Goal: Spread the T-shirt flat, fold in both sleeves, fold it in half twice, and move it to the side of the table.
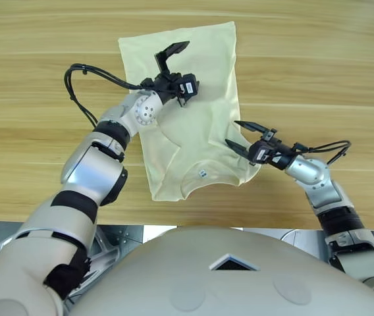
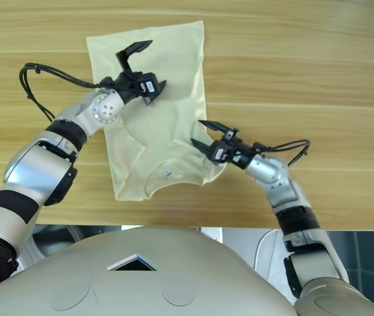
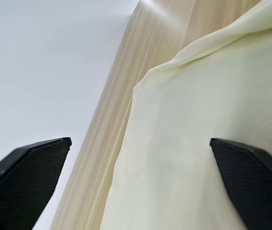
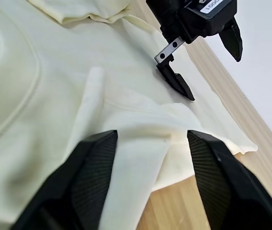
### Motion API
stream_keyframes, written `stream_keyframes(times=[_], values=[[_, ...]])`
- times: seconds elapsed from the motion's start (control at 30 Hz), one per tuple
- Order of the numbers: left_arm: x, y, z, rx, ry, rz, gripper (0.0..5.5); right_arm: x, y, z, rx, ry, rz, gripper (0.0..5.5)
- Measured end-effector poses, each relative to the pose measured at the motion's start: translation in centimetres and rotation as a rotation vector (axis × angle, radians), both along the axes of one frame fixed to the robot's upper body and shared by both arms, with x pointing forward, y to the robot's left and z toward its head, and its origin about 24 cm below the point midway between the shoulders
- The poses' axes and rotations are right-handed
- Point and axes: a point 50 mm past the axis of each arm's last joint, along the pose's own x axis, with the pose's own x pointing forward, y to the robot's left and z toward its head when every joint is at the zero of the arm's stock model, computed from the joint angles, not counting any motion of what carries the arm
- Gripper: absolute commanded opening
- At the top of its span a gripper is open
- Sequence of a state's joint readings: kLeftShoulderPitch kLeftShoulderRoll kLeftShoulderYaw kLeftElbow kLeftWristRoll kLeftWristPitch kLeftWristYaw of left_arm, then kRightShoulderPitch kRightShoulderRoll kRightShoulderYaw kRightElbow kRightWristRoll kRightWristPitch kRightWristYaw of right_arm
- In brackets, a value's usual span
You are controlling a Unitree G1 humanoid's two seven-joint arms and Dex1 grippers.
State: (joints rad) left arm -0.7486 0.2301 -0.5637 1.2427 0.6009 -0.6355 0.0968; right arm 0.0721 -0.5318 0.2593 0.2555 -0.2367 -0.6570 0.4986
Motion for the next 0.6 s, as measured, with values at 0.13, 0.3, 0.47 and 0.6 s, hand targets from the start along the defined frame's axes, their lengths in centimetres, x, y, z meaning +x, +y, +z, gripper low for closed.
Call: stream_keyframes(times=[0.13, 0.3, 0.47, 0.6], values=[[0.0, 0.0, 0.0, 0.002, 0.001, 0.003, 5.40, -0.7, -0.9, -0.4, 0.017, 0.014, -0.056, 2.71], [0.0, 0.6, -0.2, 0.015, 0.007, 0.020, 5.40, -2.0, -3.0, -0.6, 0.007, 0.033, -0.130, 2.71], [-0.1, 1.5, -0.5, 0.030, 0.014, 0.041, 5.40, -2.7, -4.3, -0.8, -0.007, 0.043, -0.186, 2.71], [-0.2, 2.0, -0.7, 0.025, 0.017, 0.066, 5.40, -2.8, -4.9, -0.9, -0.005, 0.043, -0.228, 2.71]])
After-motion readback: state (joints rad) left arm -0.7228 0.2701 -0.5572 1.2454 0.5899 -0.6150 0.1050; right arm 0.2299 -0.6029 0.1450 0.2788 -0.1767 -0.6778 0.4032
